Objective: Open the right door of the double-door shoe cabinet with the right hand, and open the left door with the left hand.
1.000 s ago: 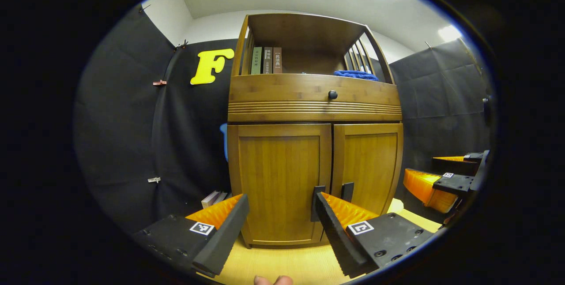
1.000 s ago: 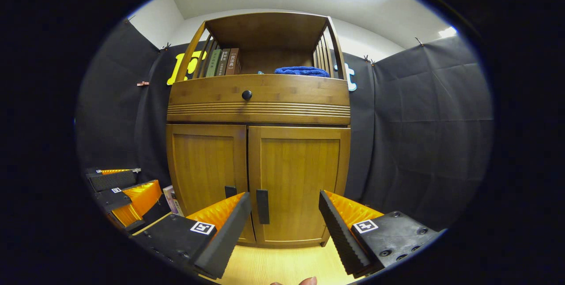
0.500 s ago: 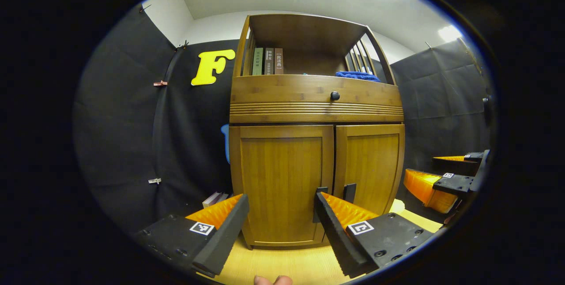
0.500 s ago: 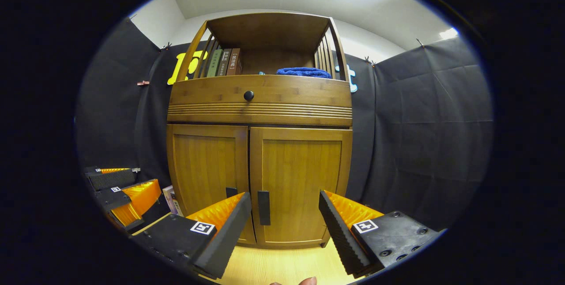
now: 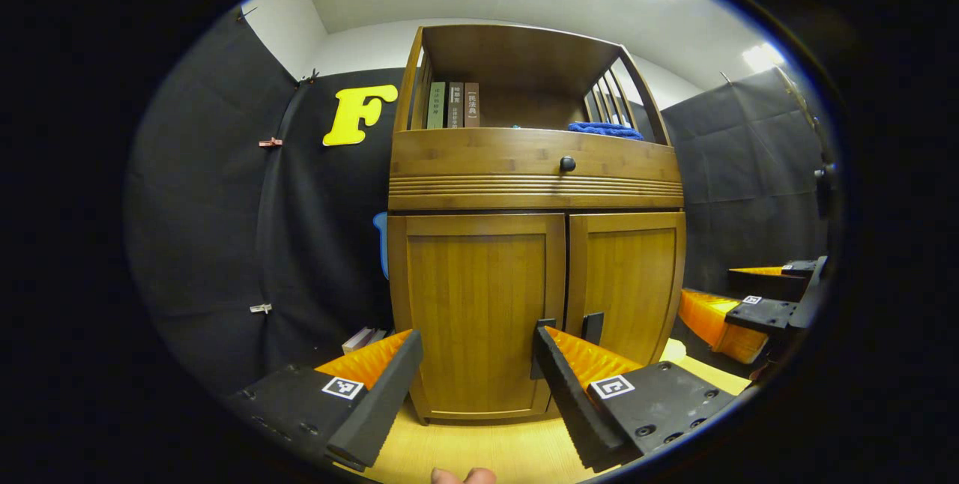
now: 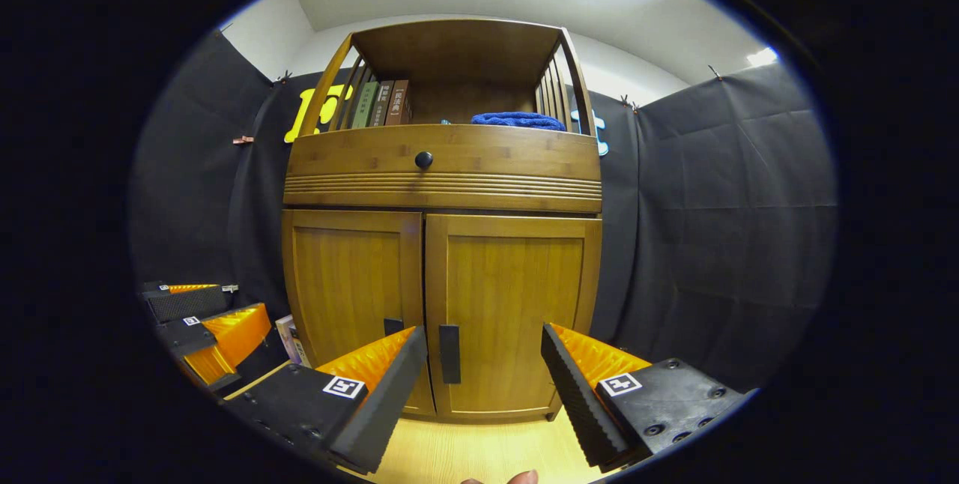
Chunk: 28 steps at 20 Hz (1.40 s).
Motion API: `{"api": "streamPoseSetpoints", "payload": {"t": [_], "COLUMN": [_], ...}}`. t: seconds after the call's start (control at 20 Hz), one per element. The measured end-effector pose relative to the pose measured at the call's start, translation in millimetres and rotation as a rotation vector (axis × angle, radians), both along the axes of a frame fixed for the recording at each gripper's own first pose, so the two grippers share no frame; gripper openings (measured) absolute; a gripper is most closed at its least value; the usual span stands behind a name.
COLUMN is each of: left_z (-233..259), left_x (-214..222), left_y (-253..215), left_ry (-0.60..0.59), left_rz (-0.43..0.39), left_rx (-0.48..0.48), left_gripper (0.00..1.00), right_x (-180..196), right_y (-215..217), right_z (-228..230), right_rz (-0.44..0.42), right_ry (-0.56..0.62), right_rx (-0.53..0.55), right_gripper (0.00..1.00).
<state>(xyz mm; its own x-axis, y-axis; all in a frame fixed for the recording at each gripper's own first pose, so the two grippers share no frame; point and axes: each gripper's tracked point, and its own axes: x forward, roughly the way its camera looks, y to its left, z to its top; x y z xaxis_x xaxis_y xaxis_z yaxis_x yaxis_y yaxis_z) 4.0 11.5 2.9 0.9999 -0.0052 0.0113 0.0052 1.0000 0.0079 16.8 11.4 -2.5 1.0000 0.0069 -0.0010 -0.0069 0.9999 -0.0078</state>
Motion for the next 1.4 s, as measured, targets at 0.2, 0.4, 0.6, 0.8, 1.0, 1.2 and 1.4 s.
{"api": "streamPoseSetpoints", "payload": {"t": [0.2, 0.4, 0.6, 0.8, 1.0, 1.2, 1.4], "left_z": [-6.8, -13.6, -21.8, -28.1, -37.1, -42.6, -43.9], "left_x": [1.9, 5.3, 14.1, 23.3, 33.1, 35.7, 38.2], "left_y": [3.6, 6.9, 16.4, 24.5, 33.0, 44.3, 56.7], "left_ry": [0.012, 0.026, 0.037, 0.047, 0.066, 0.083, 0.094], "left_rz": [0.003, 0.013, 0.035, 0.058, 0.080, 0.104, 0.137], "left_rx": [-0.002, 0.003, -0.004, 0.003, 0.006, 0.015, 0.030], "left_gripper": [0.94, 0.94, 0.94, 0.94, 0.94, 0.94, 0.94], "right_x": [26.5, 66.5, 101.5, 124.1, 147.7, 165.4, 167.3], "right_y": [2.3, 16.9, 27.4, 24.3, 22.1, 21.5, 24.7], "right_z": [-18.3, -43.6, -76.3, -113.4, -145.8, -162.1, -164.6], "right_rz": [0.014, 0.049, 0.082, 0.086, 0.064, 0.048, 0.058], "right_ry": [0.031, 0.053, 0.092, 0.149, 0.206, 0.246, 0.241], "right_rx": [0.007, 0.014, 0.022, 0.053, 0.044, 0.071, 0.035], "right_gripper": [0.98, 0.98, 0.98, 0.98, 0.95, 0.62, 0.33]}}
